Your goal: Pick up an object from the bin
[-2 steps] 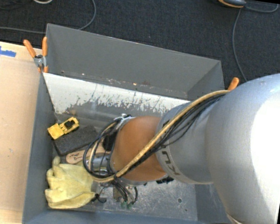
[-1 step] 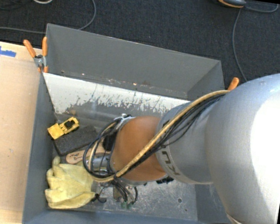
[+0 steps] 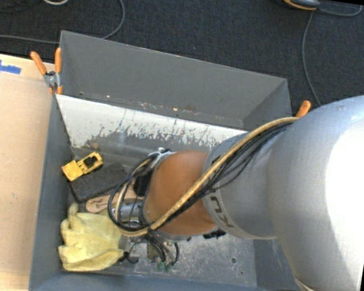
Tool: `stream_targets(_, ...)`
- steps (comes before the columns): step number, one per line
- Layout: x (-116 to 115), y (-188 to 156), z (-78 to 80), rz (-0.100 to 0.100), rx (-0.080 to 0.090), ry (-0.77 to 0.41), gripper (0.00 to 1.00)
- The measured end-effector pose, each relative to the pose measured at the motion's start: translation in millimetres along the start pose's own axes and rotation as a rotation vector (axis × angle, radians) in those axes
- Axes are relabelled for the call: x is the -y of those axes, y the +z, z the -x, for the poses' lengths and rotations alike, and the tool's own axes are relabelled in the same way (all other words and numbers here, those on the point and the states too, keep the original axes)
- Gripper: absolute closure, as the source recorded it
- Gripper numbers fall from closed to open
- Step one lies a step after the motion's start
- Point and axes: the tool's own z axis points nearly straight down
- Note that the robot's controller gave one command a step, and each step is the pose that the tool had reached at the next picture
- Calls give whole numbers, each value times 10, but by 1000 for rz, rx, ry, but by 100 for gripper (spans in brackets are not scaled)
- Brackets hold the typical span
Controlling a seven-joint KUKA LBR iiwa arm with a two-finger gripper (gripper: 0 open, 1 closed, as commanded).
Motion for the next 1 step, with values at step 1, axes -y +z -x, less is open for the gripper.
stream_targets(1, 1, 0, 0, 0, 0, 1, 100)
